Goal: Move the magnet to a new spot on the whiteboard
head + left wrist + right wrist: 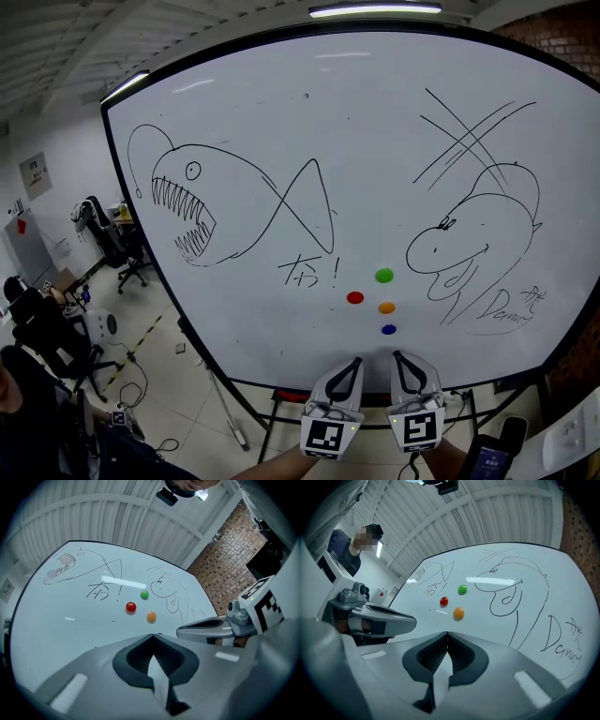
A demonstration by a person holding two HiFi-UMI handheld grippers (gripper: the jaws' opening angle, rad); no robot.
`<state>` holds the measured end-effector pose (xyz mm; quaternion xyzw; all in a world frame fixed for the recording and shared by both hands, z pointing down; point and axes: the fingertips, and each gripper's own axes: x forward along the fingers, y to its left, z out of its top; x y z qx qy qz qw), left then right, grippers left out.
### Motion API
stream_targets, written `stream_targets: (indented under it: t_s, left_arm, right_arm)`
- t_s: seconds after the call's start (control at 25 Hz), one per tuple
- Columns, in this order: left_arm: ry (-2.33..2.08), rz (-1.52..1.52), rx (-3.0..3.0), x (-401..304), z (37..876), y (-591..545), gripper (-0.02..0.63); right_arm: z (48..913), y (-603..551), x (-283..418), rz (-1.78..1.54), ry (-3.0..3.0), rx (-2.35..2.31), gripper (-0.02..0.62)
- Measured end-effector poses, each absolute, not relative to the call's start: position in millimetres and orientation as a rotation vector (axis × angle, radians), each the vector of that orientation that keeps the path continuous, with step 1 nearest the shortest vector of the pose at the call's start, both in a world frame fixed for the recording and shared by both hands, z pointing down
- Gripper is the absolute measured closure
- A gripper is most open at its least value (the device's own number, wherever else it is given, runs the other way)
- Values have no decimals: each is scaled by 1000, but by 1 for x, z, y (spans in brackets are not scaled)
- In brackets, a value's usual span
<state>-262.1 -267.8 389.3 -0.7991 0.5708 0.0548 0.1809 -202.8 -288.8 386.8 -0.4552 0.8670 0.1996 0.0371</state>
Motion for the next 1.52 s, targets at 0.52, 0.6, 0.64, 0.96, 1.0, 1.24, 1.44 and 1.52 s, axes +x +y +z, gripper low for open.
stream_targets:
  t_s: [0.52, 0.6, 0.64, 0.96, 1.0, 1.24, 1.44, 1.52]
  left_arm:
    - [1592, 158, -2266, -259, 384, -284, 607]
    - [1585, 157, -2267, -260, 383, -285, 607]
    - [1583, 156, -2269, -261, 383, -285, 607]
    - [1559, 157, -2298, -264, 385, -285, 607]
    - [1552, 157, -2302, -265, 385, -285, 607]
    - [1508, 163, -2335, -266, 384, -283, 607]
    - [1496, 153, -2352, -264, 388, -291, 607]
    - [1498, 153, -2357, -260, 388, -297, 607]
  right_arm:
    - [392, -338, -222, 958, 2695, -1570, 439]
    - [397, -344, -224, 985, 2699, -1613, 439]
    - [398, -346, -224, 996, 2696, -1636, 439]
    - [397, -349, -222, 999, 2672, -1706, 469]
    - [398, -349, -222, 992, 2673, -1712, 469]
    - [397, -351, -222, 966, 2666, -1743, 471]
    - [394, -353, -211, 922, 2641, -1807, 471]
    - [392, -354, -204, 902, 2635, -1819, 471]
